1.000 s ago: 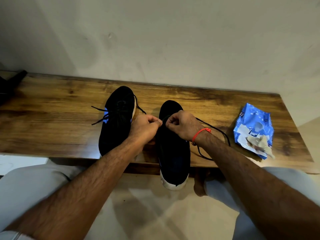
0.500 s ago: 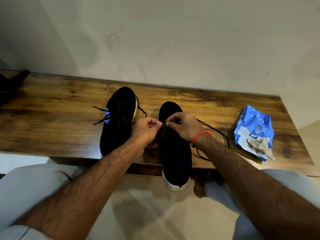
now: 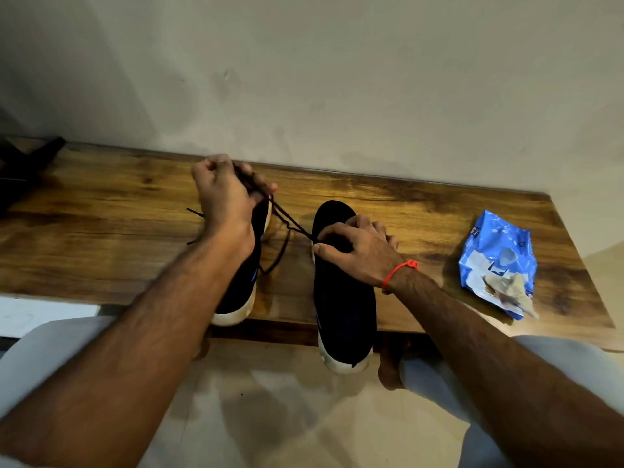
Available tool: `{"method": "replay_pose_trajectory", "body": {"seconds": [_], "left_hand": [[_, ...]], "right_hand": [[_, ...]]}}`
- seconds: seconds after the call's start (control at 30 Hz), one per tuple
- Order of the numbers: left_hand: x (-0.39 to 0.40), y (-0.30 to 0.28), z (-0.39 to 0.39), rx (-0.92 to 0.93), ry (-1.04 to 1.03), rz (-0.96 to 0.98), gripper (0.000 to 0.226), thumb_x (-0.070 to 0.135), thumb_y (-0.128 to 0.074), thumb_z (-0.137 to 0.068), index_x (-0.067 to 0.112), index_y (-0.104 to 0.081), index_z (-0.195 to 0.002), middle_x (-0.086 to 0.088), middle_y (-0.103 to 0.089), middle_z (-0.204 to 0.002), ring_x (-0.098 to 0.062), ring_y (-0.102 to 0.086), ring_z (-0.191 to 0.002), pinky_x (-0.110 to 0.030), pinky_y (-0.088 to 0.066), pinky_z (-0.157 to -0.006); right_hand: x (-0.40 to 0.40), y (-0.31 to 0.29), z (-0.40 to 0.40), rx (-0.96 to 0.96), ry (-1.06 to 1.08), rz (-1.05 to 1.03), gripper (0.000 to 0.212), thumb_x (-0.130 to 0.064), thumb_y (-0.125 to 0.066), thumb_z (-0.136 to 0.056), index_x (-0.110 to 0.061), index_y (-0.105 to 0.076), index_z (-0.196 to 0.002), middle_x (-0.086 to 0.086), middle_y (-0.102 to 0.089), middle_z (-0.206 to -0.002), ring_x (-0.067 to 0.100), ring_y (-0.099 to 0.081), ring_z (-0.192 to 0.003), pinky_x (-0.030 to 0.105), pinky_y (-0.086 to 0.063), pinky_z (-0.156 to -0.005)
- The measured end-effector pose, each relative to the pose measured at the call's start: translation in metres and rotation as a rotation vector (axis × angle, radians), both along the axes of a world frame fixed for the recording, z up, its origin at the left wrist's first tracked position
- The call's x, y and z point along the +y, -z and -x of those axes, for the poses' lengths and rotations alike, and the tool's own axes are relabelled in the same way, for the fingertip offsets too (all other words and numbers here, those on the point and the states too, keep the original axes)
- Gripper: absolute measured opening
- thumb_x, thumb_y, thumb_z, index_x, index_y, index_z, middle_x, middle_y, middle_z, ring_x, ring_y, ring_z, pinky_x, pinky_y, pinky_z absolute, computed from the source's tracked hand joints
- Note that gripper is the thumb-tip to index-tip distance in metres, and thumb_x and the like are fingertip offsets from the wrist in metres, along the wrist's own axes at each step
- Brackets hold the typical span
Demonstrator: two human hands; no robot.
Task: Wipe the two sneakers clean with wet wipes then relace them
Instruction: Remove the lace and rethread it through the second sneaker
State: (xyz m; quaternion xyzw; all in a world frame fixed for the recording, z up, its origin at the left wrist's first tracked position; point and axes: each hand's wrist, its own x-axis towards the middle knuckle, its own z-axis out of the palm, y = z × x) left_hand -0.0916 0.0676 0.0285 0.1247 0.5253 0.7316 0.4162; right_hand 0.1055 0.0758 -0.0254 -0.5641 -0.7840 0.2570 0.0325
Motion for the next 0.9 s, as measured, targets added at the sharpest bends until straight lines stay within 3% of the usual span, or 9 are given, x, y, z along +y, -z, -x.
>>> {"method": "replay_pose_trajectory", "body": {"seconds": [0.07,0.2,0.3,0.4,0.53,0.67,0.77,0.83,0.9], "left_hand": [[-0.001,0.004,0.002,0.046,0.19,0.146,0.006,0.019,-0.042,-0.107,0.019,-0.047,-0.108,0.003,-0.049,-0.073,-0.006,-0.042,-0.046,-0.022,-0.036,-0.038],[-0.017,0.041,-0.018,1.127,0.856,0.529,0.017,0.043,-0.054,-0.102,0.03,-0.064,-0.107,0.007,-0.064,-0.094,-0.012,-0.063,-0.079,-0.033,-0.056,-0.067],[-0.022,0.054,-0.02,1.413,0.989,0.632,0.008,0.039,-0.061,-0.099,0.033,-0.066,-0.096,0.002,-0.064,-0.098,-0.017,-0.065,-0.085,-0.042,-0.061,-0.076],[-0.017,0.038,-0.021,1.162,0.821,0.464,0.01,0.031,-0.059,-0.102,0.028,-0.061,-0.092,0.002,-0.065,-0.098,-0.011,-0.061,-0.082,-0.033,-0.056,-0.074],[0.001,-0.002,-0.004,0.329,0.001,-0.006,0.015,0.029,-0.047,-0.108,0.025,-0.052,-0.095,0.01,-0.074,-0.087,-0.016,-0.065,-0.089,-0.038,-0.049,-0.09],[0.004,-0.006,0.015,-0.215,0.182,0.013,0.027,0.032,-0.042,-0.109,0.019,-0.053,-0.089,0.008,-0.046,-0.057,-0.011,-0.058,-0.058,-0.03,-0.048,-0.065],[-0.007,0.011,-0.008,0.426,0.627,0.347,0.024,0.033,-0.043,-0.109,0.013,-0.056,-0.11,0.003,-0.053,-0.075,-0.011,-0.056,-0.06,-0.026,-0.045,-0.051],[-0.014,0.034,-0.02,1.193,0.881,0.507,0.024,0.033,-0.045,-0.108,0.016,-0.055,-0.122,-0.001,-0.06,-0.097,-0.013,-0.061,-0.078,-0.029,-0.049,-0.061],[-0.018,0.054,-0.025,1.474,1.11,0.656,0.027,0.031,-0.047,-0.107,0.014,-0.059,-0.123,-0.005,-0.06,-0.113,-0.017,-0.06,-0.089,-0.033,-0.052,-0.074]], "right_hand": [[-0.001,0.0,0.0,0.017,0.001,0.021,0.04,-0.076,-0.046,-0.085,-0.055,-0.055,-0.118,-0.007,-0.037,-0.123,0.024,-0.029,-0.124,0.055,-0.028,-0.102],[0.0,-0.002,0.002,-0.039,-0.037,0.002,0.039,-0.07,-0.046,-0.089,-0.055,-0.053,-0.124,-0.004,-0.038,-0.129,0.025,-0.03,-0.125,0.052,-0.028,-0.1],[0.0,-0.003,0.0,-0.038,-0.059,0.013,0.036,-0.069,-0.046,-0.089,-0.058,-0.053,-0.122,-0.007,-0.036,-0.127,0.024,-0.029,-0.123,0.052,-0.028,-0.099],[0.002,-0.003,-0.003,-0.059,-0.058,0.012,0.036,-0.069,-0.045,-0.089,-0.059,-0.052,-0.123,-0.008,-0.036,-0.126,0.024,-0.029,-0.122,0.051,-0.028,-0.098],[0.002,-0.004,-0.004,-0.056,-0.043,0.029,0.035,-0.069,-0.046,-0.089,-0.059,-0.054,-0.121,-0.007,-0.036,-0.127,0.023,-0.028,-0.121,0.048,-0.027,-0.096],[0.003,-0.004,-0.004,-0.042,-0.041,0.055,0.034,-0.068,-0.046,-0.089,-0.058,-0.054,-0.12,-0.007,-0.035,-0.128,0.023,-0.027,-0.12,0.046,-0.026,-0.092],[0.002,-0.004,-0.002,-0.061,-0.035,0.053,0.035,-0.069,-0.046,-0.089,-0.058,-0.055,-0.12,-0.006,-0.036,-0.129,0.024,-0.027,-0.122,0.045,-0.024,-0.091],[0.002,-0.004,0.0,-0.075,-0.031,0.046,0.035,-0.069,-0.046,-0.088,-0.058,-0.055,-0.12,-0.006,-0.036,-0.131,0.025,-0.027,-0.123,0.047,-0.024,-0.093],[0.003,-0.005,0.0,-0.068,-0.021,0.051,0.034,-0.068,-0.046,-0.088,-0.058,-0.055,-0.12,-0.006,-0.036,-0.131,0.024,-0.027,-0.123,0.046,-0.024,-0.094]]}}
